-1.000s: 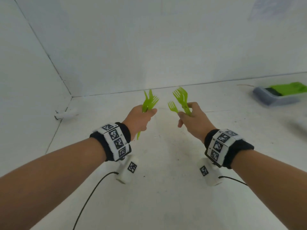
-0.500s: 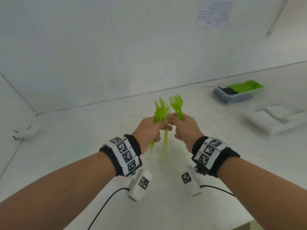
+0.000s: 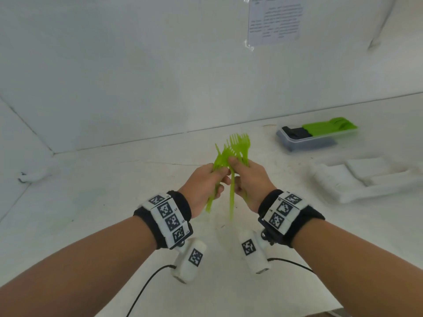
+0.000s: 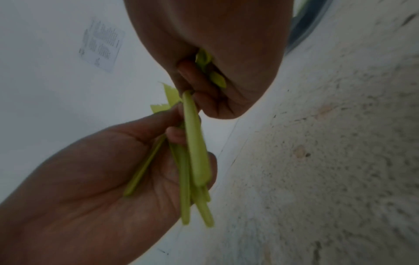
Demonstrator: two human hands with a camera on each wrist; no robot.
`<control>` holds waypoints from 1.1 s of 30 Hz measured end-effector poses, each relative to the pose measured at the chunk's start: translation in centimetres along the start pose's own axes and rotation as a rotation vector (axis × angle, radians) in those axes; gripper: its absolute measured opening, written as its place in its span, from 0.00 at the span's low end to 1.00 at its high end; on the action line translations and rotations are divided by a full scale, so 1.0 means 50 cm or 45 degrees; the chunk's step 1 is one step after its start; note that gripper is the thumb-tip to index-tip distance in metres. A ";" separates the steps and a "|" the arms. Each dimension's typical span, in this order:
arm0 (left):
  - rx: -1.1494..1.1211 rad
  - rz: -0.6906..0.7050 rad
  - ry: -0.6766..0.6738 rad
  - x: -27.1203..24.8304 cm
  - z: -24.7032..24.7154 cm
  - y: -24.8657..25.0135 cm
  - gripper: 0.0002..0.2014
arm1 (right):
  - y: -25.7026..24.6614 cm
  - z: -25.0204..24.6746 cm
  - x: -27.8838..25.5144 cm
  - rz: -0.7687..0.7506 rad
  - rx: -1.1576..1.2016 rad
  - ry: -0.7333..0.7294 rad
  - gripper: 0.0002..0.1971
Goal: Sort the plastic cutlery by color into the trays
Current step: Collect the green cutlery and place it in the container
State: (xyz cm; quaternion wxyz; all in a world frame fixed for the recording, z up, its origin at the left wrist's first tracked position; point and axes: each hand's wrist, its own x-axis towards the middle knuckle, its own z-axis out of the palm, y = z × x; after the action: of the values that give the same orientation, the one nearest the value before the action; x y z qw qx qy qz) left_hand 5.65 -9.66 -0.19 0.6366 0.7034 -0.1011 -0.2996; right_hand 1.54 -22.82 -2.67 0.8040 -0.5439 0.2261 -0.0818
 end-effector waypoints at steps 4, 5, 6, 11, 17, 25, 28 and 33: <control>-0.071 -0.034 0.044 -0.010 0.031 -0.008 0.10 | -0.012 -0.035 0.002 0.052 0.043 0.026 0.07; -0.087 -0.045 0.066 -0.013 0.036 -0.012 0.11 | -0.015 -0.045 0.006 0.053 0.045 0.039 0.06; -0.099 -0.055 0.096 -0.016 0.039 -0.014 0.11 | -0.017 -0.053 0.010 0.052 0.055 0.062 0.06; 0.234 0.019 0.356 -0.011 0.024 -0.024 0.09 | -0.031 -0.074 0.026 0.074 0.166 0.194 0.06; 0.923 0.330 0.239 0.004 0.015 -0.012 0.10 | -0.026 -0.013 0.016 0.052 0.105 -0.001 0.08; 0.898 0.452 0.129 0.010 -0.019 -0.014 0.12 | -0.022 0.007 0.057 0.083 0.054 0.086 0.10; 0.730 0.309 0.215 0.014 -0.051 -0.018 0.12 | -0.023 0.010 0.071 0.098 0.141 0.131 0.09; 0.778 0.320 0.367 0.023 -0.100 -0.002 0.14 | -0.021 0.027 0.088 0.074 0.138 0.152 0.08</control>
State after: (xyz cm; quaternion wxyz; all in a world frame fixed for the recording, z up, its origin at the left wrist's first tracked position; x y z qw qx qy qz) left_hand 9.32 -6.08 -0.56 0.4367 0.8783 -0.1809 -0.0726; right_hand 6.18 -23.77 -2.53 0.8193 -0.4870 0.2846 -0.1026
